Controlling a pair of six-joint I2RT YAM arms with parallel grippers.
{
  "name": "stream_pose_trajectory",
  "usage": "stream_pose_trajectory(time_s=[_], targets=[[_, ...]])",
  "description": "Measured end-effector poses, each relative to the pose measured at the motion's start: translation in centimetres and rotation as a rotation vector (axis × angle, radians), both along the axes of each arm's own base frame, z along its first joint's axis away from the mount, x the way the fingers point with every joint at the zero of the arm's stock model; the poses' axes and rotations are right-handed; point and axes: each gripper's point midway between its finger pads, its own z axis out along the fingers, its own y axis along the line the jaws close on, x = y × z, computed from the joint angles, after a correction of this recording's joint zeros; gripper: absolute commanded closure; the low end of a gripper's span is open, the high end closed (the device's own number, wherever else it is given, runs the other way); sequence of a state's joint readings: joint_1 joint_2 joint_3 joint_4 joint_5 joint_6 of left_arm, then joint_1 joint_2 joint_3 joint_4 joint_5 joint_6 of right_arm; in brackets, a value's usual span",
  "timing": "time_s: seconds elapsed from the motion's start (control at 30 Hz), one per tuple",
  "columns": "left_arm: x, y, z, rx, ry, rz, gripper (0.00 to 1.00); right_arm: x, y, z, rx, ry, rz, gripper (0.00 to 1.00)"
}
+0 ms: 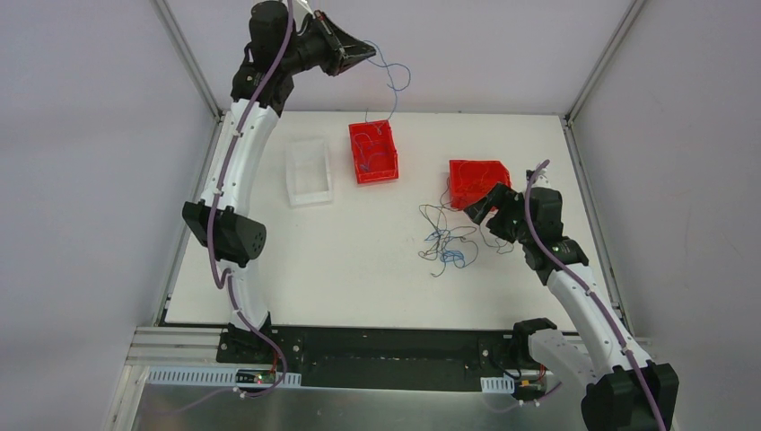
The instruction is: Untangle the cables
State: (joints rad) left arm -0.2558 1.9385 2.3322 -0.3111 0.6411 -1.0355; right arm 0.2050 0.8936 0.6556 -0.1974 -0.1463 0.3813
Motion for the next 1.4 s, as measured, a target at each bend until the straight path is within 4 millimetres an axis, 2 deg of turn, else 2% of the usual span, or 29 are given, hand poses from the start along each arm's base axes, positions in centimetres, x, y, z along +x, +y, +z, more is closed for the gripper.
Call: stream_pose_trajectory(time_s=[0.13,0.3,0.47,0.57,0.83,0.97,1.13,1.23,1.3,1.4], targets=[[2.1,-0.4,-3.3,0.016,0.065,0.006,1.00,0.0,0.0,0.0,0.000,0.000,0.000,0.19],[4.8,-0.4,-9.5,0.053,0.194,0.031,1.00,0.0,0.0,0.1,0.001,-0.002,0.000,0.19],[6.0,0.3,-15.0,0.088,0.313,0.062,1.00,-0.1,0.0,0.5,0.004,-0.018,0.000,0.19],[6.0,0.4,-16.7,0.101,0.354,0.065,1.00,-0.1,0.0,0.6,0.004,-0.023,-0.001,0.19],[6.0,0.8,-18.6,0.125,0.379,0.068,1.00,-0.1,0.0,0.6,0.004,-0.023,-0.001,0.19],[6.4,1.4,-20.2,0.185,0.364,0.098,1.00,-0.1,0.0,0.6,0.004,-0.023,-0.001,0.19],[7.7,4.1,-23.3,0.378,0.329,0.215,1.00,-0.1,0.0,0.6,0.004,-0.023,-0.001,0.19],[9.3,5.5,-25.4,0.502,0.306,0.270,1.00,-0.1,0.0,0.7,0.004,-0.023,-0.001,0.19],[10.3,6.2,-27.4,0.581,0.303,0.285,1.00,-0.1,0.0,0.7,0.004,-0.024,-0.001,0.19],[10.3,6.4,-31.0,0.695,0.333,0.277,1.00,-0.2,-0.1,0.7,0.005,-0.026,-0.002,0.19]])
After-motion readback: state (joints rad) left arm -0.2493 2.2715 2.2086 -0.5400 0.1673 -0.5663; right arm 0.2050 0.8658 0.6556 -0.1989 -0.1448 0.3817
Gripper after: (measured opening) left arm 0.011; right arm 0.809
